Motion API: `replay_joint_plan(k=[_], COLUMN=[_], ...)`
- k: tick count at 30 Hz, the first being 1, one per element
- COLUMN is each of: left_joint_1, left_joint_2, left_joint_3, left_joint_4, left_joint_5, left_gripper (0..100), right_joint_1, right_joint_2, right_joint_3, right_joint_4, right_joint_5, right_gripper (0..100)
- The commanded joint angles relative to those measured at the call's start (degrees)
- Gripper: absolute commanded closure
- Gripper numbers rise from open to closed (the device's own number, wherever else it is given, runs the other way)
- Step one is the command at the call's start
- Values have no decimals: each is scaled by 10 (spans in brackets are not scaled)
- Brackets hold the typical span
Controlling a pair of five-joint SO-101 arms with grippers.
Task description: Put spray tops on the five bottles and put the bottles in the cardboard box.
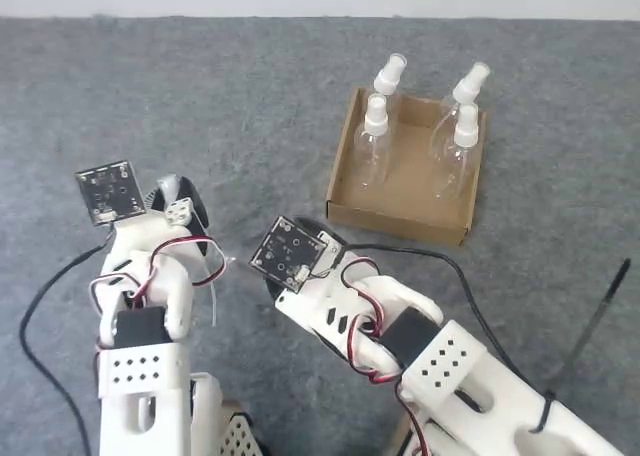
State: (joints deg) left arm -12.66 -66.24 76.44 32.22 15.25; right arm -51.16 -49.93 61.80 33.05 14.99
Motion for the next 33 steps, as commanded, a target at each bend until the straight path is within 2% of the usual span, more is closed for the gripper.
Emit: replay_joint_plan(k=[1, 4, 9, 15, 22, 33], left_joint_1=[-6, -31, -102, -104, -85, -83], left_joint_2=[-11, -11, -6, -6, -6, -6], left_joint_3=[-4, -8, -31, -26, -16, -16], left_joint_4=[-18, -18, -9, -3, -4, -4], left_joint_5=[-6, -49, -55, -56, -59, -59], left_gripper=[988, 988, 988, 988, 988, 988], right_joint_1=[0, 0, -3, -3, -3, 0], right_joint_2=[-17, 5, 146, 335, 486, 602], right_joint_3=[-41, -52, -170, -282, -360, -401], right_joint_4=[33, 36, 102, 106, 105, 110], right_joint_5=[10, 21, 33, 38, 37, 33], right_gripper=[797, 797, 794, 793, 793, 810])
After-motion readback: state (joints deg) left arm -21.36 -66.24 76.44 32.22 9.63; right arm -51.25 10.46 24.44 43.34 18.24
